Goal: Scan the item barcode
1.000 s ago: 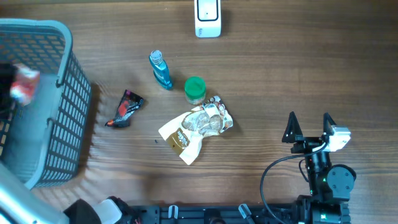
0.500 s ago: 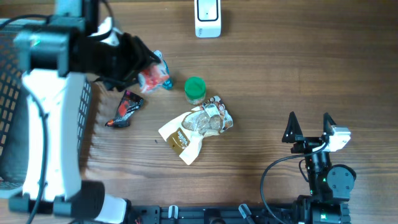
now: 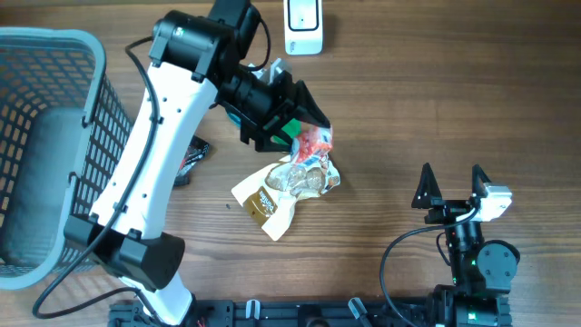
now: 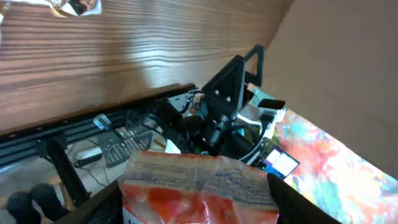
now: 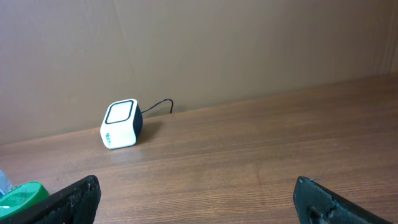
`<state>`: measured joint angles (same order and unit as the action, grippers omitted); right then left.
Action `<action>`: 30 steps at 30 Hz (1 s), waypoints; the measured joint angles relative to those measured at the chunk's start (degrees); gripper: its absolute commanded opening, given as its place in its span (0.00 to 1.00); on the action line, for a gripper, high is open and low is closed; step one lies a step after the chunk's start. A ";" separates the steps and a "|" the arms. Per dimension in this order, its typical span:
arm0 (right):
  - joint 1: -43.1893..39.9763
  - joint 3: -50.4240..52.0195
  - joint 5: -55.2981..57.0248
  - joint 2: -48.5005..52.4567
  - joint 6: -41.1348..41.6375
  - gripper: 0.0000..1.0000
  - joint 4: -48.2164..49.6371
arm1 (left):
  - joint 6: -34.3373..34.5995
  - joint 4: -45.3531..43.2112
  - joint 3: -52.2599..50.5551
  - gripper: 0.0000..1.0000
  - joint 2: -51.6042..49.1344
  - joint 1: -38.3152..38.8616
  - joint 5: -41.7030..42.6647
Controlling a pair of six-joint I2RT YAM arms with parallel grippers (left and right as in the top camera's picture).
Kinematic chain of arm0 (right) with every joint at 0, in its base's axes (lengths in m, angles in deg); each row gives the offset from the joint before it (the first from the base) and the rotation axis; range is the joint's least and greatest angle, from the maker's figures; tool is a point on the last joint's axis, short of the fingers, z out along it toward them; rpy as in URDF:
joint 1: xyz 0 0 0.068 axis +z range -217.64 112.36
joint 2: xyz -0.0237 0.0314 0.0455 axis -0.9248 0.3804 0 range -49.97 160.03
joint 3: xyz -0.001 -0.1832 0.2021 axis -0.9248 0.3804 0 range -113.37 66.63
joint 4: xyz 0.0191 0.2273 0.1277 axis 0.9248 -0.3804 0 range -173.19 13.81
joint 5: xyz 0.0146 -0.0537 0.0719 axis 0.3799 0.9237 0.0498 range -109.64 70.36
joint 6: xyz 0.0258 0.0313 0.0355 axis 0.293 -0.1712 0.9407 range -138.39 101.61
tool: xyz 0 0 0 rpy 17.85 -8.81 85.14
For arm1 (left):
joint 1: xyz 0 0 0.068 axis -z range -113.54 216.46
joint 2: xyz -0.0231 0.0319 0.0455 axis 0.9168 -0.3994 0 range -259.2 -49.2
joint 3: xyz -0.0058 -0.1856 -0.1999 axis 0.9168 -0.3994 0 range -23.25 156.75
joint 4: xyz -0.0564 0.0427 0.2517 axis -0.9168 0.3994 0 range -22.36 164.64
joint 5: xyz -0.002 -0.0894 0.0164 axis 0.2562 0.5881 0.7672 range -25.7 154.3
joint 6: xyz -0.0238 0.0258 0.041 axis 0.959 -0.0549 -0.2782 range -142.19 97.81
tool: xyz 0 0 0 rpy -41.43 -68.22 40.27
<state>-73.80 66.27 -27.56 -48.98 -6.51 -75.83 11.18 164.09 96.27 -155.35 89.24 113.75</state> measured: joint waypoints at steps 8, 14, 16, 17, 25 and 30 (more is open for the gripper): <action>0.00 0.00 0.00 0.02 0.00 1.00 0.00 | 0.17 -1.77 0.00 0.60 0.00 -1.09 1.25; 0.00 0.00 0.00 0.00 0.00 1.00 0.00 | 0.17 -2.16 0.00 0.60 0.00 -1.09 1.27; 0.00 0.00 0.00 0.00 0.00 1.00 0.00 | 0.17 -2.14 0.00 0.60 0.00 -1.09 1.29; 0.00 0.00 0.00 0.00 0.00 1.00 0.00 | 0.17 -2.19 0.00 0.60 0.00 -1.09 1.29; 0.00 0.00 0.02 0.00 0.02 1.00 0.02 | 0.17 -2.36 0.00 0.62 0.00 -1.09 1.29; 0.00 0.00 -0.02 0.00 10.82 1.00 0.00 | 0.17 -3.10 0.00 0.61 0.00 -1.09 1.29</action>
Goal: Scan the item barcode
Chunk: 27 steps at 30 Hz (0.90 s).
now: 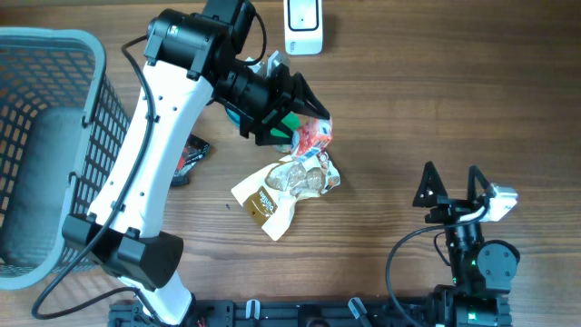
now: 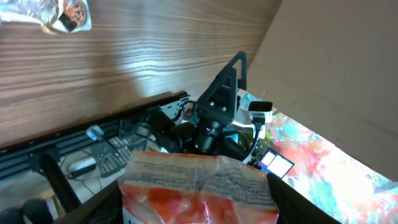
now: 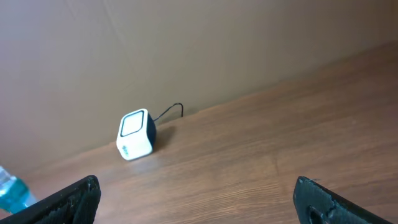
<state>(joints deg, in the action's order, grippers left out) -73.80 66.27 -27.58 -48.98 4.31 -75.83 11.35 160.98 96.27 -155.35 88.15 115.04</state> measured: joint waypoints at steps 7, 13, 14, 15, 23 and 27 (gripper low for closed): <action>0.00 -2.19 -19.02 4.90 7.19 1.00 -7.45 | 0.00 -1.01 0.00 0.61 0.00 0.00 0.04; 0.00 -23.21 -18.73 24.15 7.45 1.00 -21.75 | 0.00 -1.51 0.00 0.62 0.00 0.00 0.17; -0.02 -32.35 -20.11 34.23 6.84 1.00 -27.78 | 0.00 -1.53 0.00 0.62 0.02 0.00 0.20; -0.04 -37.29 -24.96 41.11 4.59 1.00 -28.65 | 0.00 -1.46 0.00 0.62 0.00 0.00 0.17; 0.00 -44.81 -50.38 66.01 -3.63 1.00 -27.71 | 0.00 -3.10 0.00 0.61 0.00 0.00 -0.76; 0.00 -44.81 -50.53 65.51 -6.71 1.00 -26.01 | 1.18 -8.76 0.00 0.56 0.00 -0.22 -8.07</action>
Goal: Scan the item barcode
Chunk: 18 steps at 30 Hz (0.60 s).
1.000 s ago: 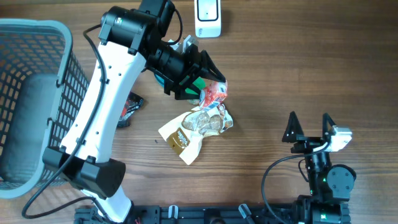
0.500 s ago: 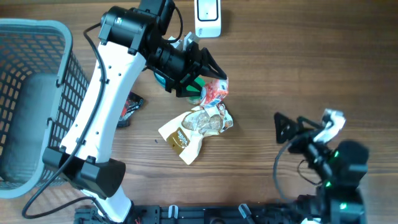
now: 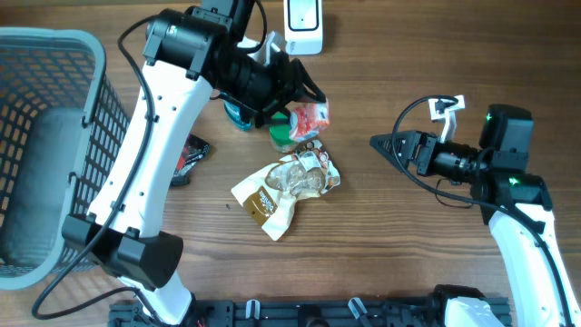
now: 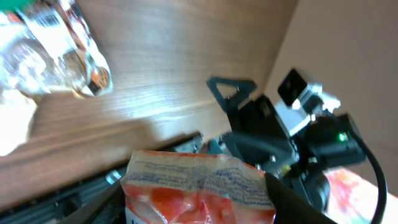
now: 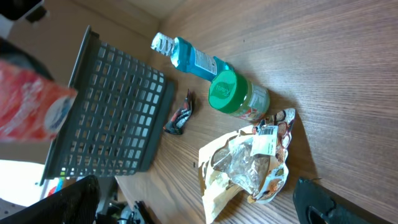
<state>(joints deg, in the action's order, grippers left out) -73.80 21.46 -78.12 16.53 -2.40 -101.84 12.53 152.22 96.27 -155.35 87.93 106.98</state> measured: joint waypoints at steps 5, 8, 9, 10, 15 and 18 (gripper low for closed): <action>-0.02 0.00 -0.02 -1.64 -0.70 1.00 2.64 | 0.35 -2.14 0.00 0.56 -0.02 0.00 -9.51; -0.39 0.00 0.00 -5.46 -0.68 1.00 4.26 | 0.37 -4.83 0.00 0.57 -1.68 1.97 -11.98; -0.96 0.00 0.00 -6.88 -0.66 1.00 3.98 | 0.39 -6.29 0.00 0.57 -3.50 3.54 -12.33; -1.66 -0.02 -0.02 -7.82 -0.48 1.00 2.58 | 0.39 -8.35 0.00 0.57 -5.70 5.11 -12.50; -4.44 -0.04 1.14 -8.13 -1.03 1.00 -4.09 | 0.35 -14.88 -0.04 0.56 -14.58 9.07 -15.52; -4.57 -0.04 1.70 -8.13 -2.25 1.00 -5.05 | 0.35 -17.92 -0.04 0.55 -18.51 9.97 -18.05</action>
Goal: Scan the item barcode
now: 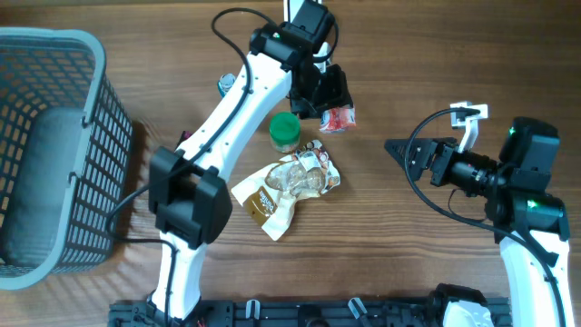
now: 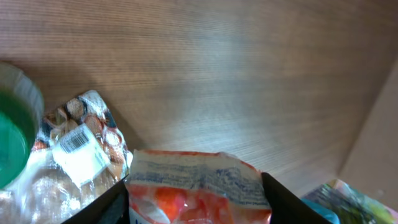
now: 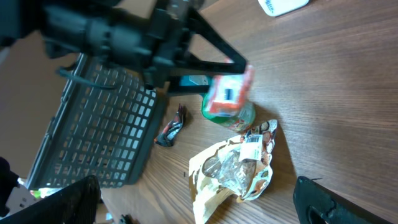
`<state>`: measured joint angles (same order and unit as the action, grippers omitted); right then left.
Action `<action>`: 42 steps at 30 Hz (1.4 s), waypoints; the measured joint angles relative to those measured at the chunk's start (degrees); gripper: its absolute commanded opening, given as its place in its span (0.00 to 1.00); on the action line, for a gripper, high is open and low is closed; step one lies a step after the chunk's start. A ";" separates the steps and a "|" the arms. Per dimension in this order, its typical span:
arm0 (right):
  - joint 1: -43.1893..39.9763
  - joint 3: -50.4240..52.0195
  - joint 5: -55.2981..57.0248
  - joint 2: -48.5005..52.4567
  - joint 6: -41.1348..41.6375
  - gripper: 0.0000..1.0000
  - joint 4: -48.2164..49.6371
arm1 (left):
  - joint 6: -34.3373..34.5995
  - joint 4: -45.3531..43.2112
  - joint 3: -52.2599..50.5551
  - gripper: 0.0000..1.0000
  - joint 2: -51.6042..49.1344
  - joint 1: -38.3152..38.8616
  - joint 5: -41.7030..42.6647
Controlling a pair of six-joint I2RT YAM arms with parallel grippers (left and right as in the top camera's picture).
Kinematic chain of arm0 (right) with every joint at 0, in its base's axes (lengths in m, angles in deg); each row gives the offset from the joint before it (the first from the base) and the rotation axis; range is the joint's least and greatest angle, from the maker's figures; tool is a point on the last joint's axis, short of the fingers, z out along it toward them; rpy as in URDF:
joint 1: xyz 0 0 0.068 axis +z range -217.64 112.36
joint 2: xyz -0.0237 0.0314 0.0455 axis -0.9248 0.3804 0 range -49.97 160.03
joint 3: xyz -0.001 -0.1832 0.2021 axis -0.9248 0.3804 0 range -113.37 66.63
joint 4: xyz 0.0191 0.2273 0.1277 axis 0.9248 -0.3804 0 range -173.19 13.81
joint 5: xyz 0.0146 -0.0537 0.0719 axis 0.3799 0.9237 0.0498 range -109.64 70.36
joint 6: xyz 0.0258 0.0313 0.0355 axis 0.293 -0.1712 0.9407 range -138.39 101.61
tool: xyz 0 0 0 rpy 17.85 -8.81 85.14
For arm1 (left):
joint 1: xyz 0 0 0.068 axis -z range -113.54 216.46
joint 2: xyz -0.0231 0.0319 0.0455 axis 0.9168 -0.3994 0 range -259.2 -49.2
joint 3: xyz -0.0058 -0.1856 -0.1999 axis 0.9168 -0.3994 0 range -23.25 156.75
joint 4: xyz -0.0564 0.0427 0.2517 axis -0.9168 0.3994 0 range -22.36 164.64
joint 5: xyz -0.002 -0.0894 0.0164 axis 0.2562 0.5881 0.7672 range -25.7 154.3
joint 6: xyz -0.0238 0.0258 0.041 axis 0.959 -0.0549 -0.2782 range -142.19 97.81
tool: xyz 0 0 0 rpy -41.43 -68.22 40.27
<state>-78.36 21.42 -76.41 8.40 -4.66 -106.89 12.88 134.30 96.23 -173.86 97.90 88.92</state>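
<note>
A red-orange snack packet (image 1: 340, 118) hangs above the table, and my left gripper (image 1: 329, 98) is shut on it. In the left wrist view the packet (image 2: 199, 186) fills the space between the dark fingers. The right wrist view shows the packet (image 3: 230, 93) with a small white label facing that camera. The white scanner (image 1: 302, 11) stands at the far edge, mostly hidden behind the left arm; its corner (image 3: 283, 5) shows at the top. My right gripper (image 1: 408, 153) is open and empty, right of the packet and pointing left; its fingers (image 3: 68, 199) frame that view.
A green-lidded jar (image 1: 285, 132) stands below the packet, with a clear snack bag (image 1: 286, 186) in front of it. A blue bottle (image 3: 193, 81) lies behind the jar. A grey basket (image 1: 54, 145) takes up the left side, and a small dark wrapper (image 3: 169, 127) lies beside it.
My left gripper with the packet has shifted right and turned, now beyond the jar, just below the scanner. The left arm now covers the bottle. My right gripper has moved slightly right.
My left gripper held the packet over the snack bag while the right arm sat folded at the near right edge. The packet was then a little higher. Then the right arm was raised, pointing left at mid-table. Now the packet hangs near the scanner.
</note>
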 measured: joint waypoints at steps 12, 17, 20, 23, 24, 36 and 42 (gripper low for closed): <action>0.00 0.00 7.89 0.00 -0.63 1.00 -5.33 | 0.15 -10.34 -0.02 1.00 -5.66 7.23 -15.96; 0.00 0.00 13.84 0.00 -1.92 1.00 -6.16 | -0.52 -11.15 -0.02 1.00 -4.61 7.17 -21.75; 0.00 0.00 17.11 -0.02 -2.23 1.00 -6.60 | -1.14 -10.56 -0.02 1.00 2.75 6.58 -29.27; 0.26 -0.70 26.18 0.52 1.01 1.00 -9.42 | -3.30 -10.08 0.26 1.00 15.23 3.76 -32.89; 0.98 -2.32 28.98 1.73 1.44 1.00 -11.26 | -4.15 -9.62 0.50 1.00 19.80 2.49 -34.47; 25.68 -39.39 55.34 44.11 1.99 1.00 -19.61 | -8.31 3.48 1.14 1.00 32.63 1.49 -47.17; 25.70 -40.35 58.31 52.76 2.21 1.00 -15.34 | -8.90 8.48 1.11 1.00 33.09 -2.14 -48.81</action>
<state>-52.66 -18.93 -18.10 61.16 -2.45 -122.23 3.99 142.78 97.34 -140.77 95.76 40.12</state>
